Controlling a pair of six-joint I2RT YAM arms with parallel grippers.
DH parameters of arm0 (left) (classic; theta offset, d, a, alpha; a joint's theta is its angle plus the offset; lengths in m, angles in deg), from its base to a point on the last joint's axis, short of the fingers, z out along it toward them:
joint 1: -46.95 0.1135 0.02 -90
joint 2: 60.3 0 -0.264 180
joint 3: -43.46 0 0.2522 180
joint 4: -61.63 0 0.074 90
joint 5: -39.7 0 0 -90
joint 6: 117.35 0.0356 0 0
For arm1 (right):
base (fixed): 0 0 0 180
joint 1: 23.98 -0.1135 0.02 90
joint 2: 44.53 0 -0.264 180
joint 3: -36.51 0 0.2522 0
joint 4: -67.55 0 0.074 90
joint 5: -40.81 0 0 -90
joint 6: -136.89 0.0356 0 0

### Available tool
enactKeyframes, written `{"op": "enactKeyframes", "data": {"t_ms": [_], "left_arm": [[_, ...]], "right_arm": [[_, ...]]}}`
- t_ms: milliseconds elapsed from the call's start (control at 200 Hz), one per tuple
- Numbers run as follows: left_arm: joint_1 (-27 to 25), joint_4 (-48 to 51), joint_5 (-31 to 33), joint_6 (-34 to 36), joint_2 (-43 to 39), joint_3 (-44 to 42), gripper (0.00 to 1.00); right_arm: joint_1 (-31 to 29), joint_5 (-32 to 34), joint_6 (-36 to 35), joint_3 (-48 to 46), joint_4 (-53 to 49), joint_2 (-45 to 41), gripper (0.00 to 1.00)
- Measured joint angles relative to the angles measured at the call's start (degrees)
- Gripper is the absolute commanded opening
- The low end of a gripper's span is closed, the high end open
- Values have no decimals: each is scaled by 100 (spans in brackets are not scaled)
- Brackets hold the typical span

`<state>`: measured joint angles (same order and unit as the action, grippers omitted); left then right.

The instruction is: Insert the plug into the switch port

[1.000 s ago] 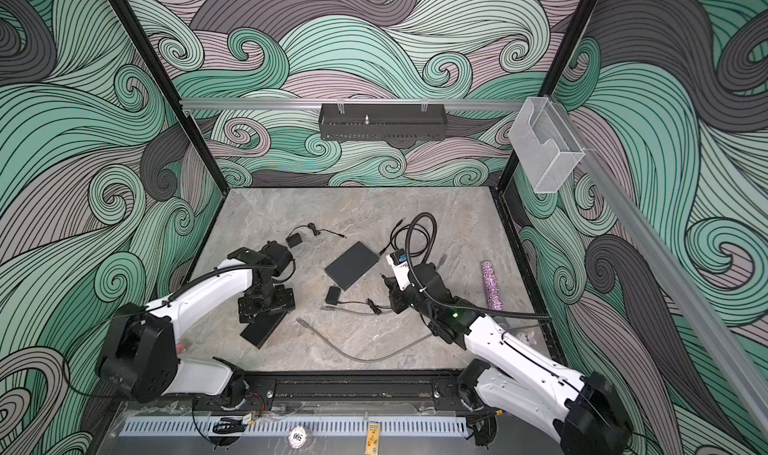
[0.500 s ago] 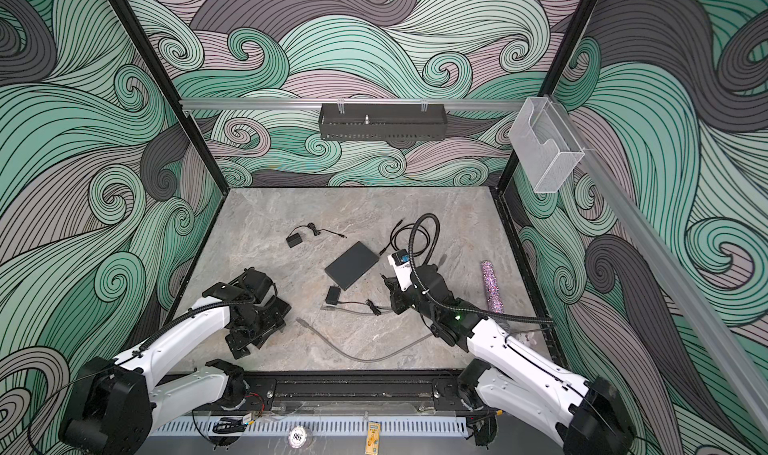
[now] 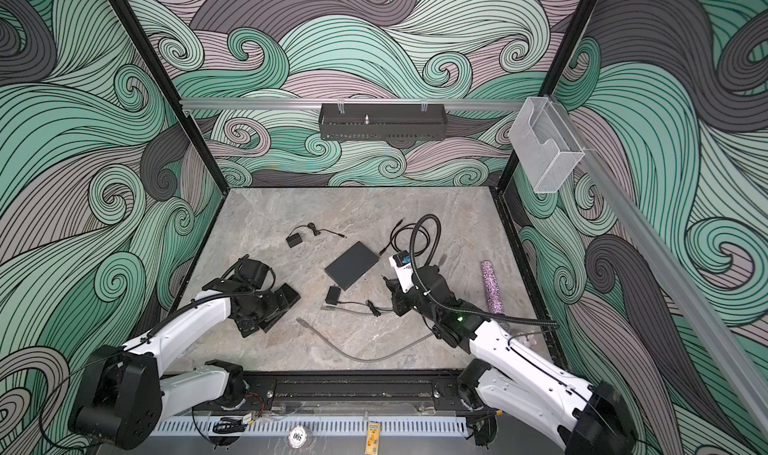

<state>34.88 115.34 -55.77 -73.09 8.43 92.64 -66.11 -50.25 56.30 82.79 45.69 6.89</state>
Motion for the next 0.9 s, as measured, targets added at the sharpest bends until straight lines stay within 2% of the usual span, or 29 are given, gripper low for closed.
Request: {"op": "enactKeyframes", "data": {"t_ms": [150,285,390,495,650,901], "left_arm": [[-13,-219,-520,433,584,472,95],[-214,48,-387,780,575,1062,95],[-459,186,-461,769,400,1318,90],[-857,203,-664,625,562,1620,87],[-1408,-59,-988,398,1480,2245,86],[-1473,-538,-1086,273,3067,2782,86]], "right_arm": [[0,74,-46,118,-83,59,0],[0,92,-72,168,-98,107,0],[0,105,-85,168,-109,136,0],[0,111,-103,170,-122,184,0],[9,275,-125,264,-348,186,0],[153,428,42,389,-765,151,0]]}}
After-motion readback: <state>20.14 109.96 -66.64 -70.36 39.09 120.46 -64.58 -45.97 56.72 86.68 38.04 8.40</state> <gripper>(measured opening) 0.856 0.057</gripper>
